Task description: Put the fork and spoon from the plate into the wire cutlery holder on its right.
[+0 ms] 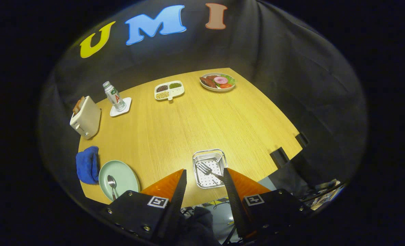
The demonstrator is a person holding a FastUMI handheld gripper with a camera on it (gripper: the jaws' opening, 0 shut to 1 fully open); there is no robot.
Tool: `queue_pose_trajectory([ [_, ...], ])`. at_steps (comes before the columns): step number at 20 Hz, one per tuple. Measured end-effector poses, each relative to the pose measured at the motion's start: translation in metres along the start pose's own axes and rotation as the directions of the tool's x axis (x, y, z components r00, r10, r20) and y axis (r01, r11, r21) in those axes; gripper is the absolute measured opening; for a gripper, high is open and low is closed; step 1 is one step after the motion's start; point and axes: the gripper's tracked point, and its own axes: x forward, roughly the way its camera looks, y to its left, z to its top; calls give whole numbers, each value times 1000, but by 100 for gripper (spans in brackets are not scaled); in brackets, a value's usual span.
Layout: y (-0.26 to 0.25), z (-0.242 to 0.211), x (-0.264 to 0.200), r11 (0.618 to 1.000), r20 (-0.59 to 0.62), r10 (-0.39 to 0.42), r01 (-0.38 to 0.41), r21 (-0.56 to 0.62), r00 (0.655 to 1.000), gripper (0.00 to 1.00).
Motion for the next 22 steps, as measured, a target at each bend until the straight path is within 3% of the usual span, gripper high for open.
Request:
queue_pose_trajectory([
  [4, 53, 16, -15, 989, 69, 77, -68, -129, 995, 66],
  [8, 119, 10, -20, 959, 47, 201, -187, -214, 978, 66],
  [16, 219, -63, -2, 867, -182, 355, -396, -302, 917, 66],
  [22, 264, -132, 15, 807, -379, 383, -505, -307, 842, 66],
])
